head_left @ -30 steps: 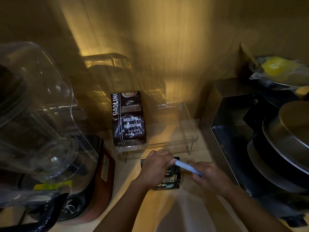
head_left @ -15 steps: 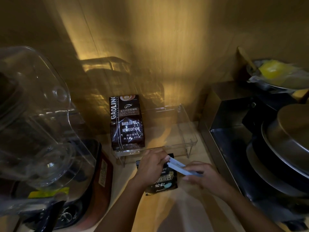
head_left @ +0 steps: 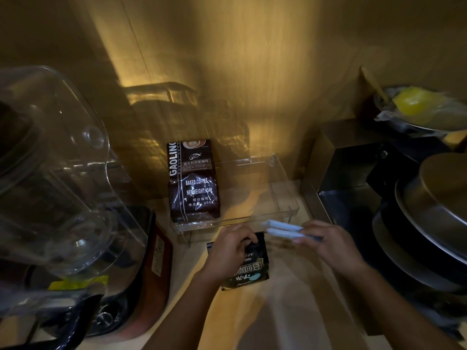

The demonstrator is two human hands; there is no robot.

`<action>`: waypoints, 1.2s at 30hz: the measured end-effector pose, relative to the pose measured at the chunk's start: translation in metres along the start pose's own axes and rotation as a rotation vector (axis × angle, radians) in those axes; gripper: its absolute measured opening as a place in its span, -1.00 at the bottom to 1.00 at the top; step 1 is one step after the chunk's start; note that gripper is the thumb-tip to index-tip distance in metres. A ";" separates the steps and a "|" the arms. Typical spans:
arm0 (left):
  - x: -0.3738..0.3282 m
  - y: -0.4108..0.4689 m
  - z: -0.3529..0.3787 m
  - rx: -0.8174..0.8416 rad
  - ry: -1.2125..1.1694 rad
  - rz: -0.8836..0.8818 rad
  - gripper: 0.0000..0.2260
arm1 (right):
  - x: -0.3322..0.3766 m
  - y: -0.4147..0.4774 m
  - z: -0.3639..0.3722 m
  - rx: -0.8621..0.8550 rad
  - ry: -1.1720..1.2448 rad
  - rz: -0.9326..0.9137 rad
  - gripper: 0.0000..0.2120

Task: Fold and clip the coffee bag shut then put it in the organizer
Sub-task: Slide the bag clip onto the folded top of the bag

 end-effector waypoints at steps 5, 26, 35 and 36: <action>0.000 -0.004 0.006 -0.041 -0.036 -0.098 -0.75 | 0.008 -0.001 0.004 0.107 -0.193 -0.165 -0.82; -0.012 -0.002 0.006 -0.152 0.072 -0.029 -0.91 | 0.024 0.007 0.014 0.172 -0.198 -0.223 -0.68; -0.013 0.000 0.006 -0.144 0.062 -0.044 -0.92 | 0.042 0.007 0.030 0.114 -0.192 -0.280 -0.73; -0.013 0.000 0.005 -0.134 0.064 -0.032 -0.94 | 0.042 0.006 0.030 0.109 -0.179 -0.279 -0.74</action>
Point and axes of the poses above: each hand's wrist, its own y-axis towards the middle knuckle, its own z-axis out of the palm, x = y × z, the point moved 1 cm from there along y, towards the middle knuckle, and after that the axes turned 14 degrees about z, right-handed, at the moved point
